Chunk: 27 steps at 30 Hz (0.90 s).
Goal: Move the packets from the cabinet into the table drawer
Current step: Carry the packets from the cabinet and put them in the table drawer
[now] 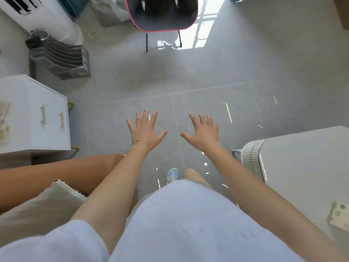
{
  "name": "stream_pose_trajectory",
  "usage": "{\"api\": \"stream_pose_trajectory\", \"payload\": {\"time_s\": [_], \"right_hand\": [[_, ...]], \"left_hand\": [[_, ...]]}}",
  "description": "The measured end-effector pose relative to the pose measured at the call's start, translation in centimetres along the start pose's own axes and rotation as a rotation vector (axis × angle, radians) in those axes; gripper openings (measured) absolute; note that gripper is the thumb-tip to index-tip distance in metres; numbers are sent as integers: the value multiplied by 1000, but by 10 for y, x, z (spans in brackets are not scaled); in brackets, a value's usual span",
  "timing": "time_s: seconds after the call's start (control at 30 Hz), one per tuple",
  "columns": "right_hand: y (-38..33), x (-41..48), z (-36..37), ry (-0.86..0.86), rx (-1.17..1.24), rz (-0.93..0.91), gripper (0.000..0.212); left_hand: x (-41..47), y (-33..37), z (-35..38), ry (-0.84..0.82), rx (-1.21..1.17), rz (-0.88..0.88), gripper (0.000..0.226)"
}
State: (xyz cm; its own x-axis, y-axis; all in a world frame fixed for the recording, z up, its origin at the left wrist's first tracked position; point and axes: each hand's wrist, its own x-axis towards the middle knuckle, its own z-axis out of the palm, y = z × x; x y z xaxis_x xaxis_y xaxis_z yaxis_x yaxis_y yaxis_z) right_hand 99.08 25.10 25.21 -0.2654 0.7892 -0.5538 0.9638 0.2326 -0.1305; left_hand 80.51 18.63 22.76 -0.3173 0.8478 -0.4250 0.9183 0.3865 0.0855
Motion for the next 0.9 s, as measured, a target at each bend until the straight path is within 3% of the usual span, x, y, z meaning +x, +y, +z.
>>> {"api": "stream_pose_trajectory", "payload": {"time_s": [0.53, 0.9], "right_hand": [[-198, 219, -114, -87, -331, -495, 78], [-386, 284, -127, -132, -552, -852, 80]], "left_hand": [[146, -147, -67, 73, -340, -521, 78], [148, -288, -84, 108, -452, -881, 79]]}}
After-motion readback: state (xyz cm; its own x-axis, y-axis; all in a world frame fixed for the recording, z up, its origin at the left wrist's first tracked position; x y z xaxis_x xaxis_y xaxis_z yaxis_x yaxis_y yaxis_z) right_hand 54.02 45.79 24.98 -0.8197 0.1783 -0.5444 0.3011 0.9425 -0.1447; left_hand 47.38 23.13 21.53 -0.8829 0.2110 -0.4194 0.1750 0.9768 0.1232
